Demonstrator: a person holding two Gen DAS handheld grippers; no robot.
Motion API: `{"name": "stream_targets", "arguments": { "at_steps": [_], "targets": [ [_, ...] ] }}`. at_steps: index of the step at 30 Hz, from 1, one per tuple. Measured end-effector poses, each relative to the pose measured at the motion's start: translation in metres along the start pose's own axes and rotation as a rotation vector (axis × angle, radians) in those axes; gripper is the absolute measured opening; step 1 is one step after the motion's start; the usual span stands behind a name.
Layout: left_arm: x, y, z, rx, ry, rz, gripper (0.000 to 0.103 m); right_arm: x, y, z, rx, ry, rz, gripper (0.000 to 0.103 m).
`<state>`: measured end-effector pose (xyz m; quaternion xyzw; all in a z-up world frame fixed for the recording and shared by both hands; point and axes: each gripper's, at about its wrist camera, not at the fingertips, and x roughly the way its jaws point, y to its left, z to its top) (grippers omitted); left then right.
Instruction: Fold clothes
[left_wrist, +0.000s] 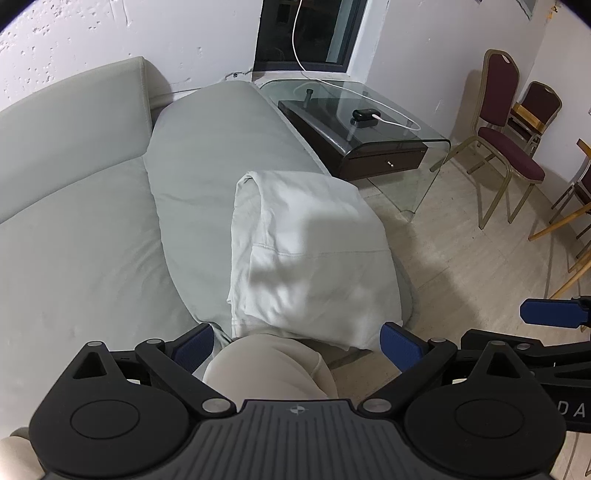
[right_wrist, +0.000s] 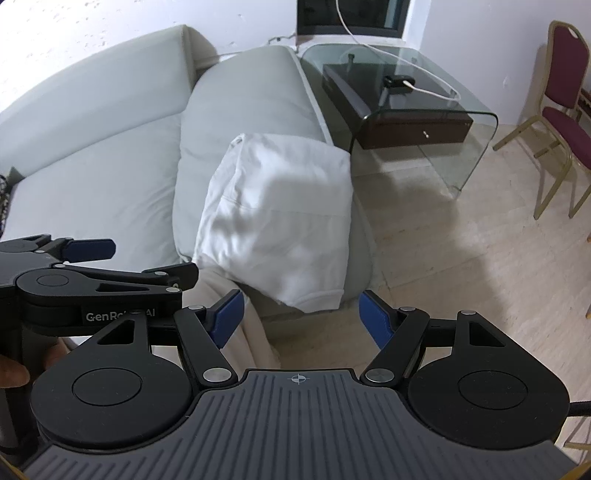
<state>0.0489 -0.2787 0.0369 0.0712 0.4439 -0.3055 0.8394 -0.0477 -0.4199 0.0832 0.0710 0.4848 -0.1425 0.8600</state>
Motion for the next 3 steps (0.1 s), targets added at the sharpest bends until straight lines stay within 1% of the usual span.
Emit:
{"name": "stream_targets", "arguments": {
  "at_steps": [3],
  "targets": [
    [0.0021, 0.0009, -0.0009, -0.003, -0.009, -0.006, 0.098, 0.0016, -0.0008, -0.0007, 0.008, 0.0, 0.005, 0.074]
  ]
}}
